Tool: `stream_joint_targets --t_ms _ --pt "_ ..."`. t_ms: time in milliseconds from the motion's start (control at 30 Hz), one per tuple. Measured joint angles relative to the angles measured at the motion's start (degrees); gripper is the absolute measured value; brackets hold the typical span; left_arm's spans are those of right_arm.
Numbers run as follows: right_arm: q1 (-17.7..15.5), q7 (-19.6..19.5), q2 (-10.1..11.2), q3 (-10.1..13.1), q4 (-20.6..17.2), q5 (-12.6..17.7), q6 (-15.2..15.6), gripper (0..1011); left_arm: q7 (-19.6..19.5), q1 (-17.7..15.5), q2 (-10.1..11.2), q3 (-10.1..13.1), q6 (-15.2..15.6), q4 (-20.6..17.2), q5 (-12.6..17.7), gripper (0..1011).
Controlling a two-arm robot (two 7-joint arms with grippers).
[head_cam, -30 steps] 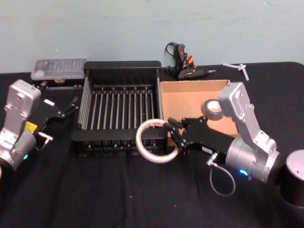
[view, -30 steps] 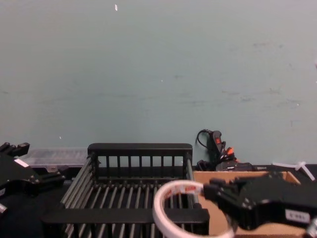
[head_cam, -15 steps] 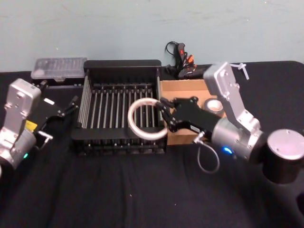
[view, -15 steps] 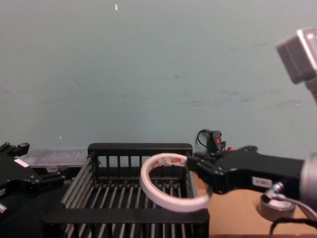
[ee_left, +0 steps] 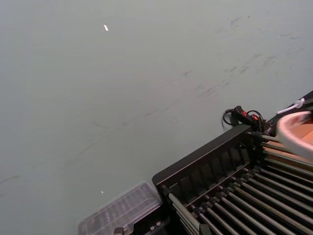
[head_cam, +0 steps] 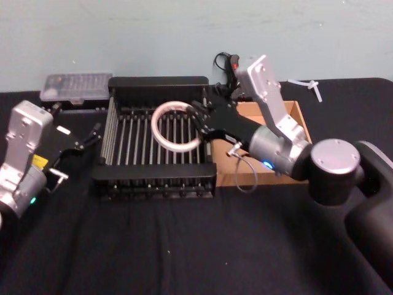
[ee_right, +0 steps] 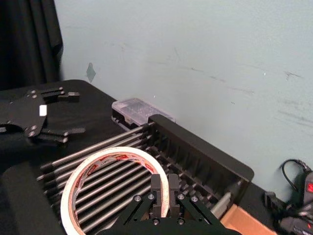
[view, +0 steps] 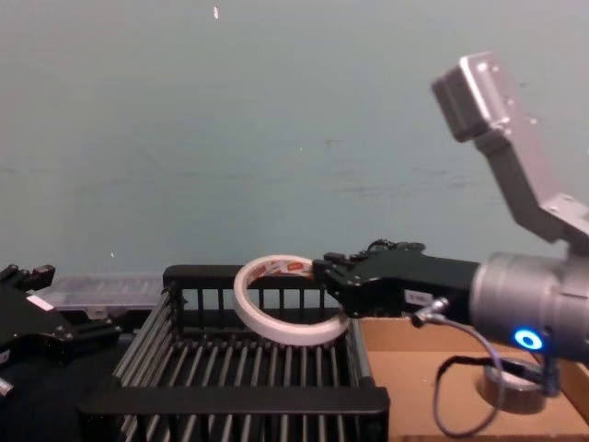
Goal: Pick up the white tape and place it into the black box , Pick up the silver tape and place it into the brown box.
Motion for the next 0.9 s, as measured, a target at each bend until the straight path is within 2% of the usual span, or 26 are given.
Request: stream_joint_targets --t_ms 100,333,567,733,900 --pt "1.55 -0.04 -1.25 -0.25 2.67 -0.51 -0.78 96 0.0 0.0 0.0 0.0 0.0 0.0 0.0 1001" --pt "6.45 -0.34 -5.61 -0.84 12.73 -2.01 -2.84 96 0.0 0.0 0.0 0.0 0.0 0.0 0.0 1001" --pt "8.8 -0.22 -8.03 -1.01 19.18 -3.03 -3.79 96 0.0 0.0 0.0 0.0 0.0 0.0 0.0 1001" --pt "9.35 -0.36 -8.8 -0.92 21.08 -3.95 -3.93 96 0.0 0.0 0.0 0.0 0.0 0.0 0.0 1001" --pt "9.38 -0.63 -8.93 -0.88 21.29 -4.35 -3.8 96 0.0 0.0 0.0 0.0 0.0 0.0 0.0 1001"
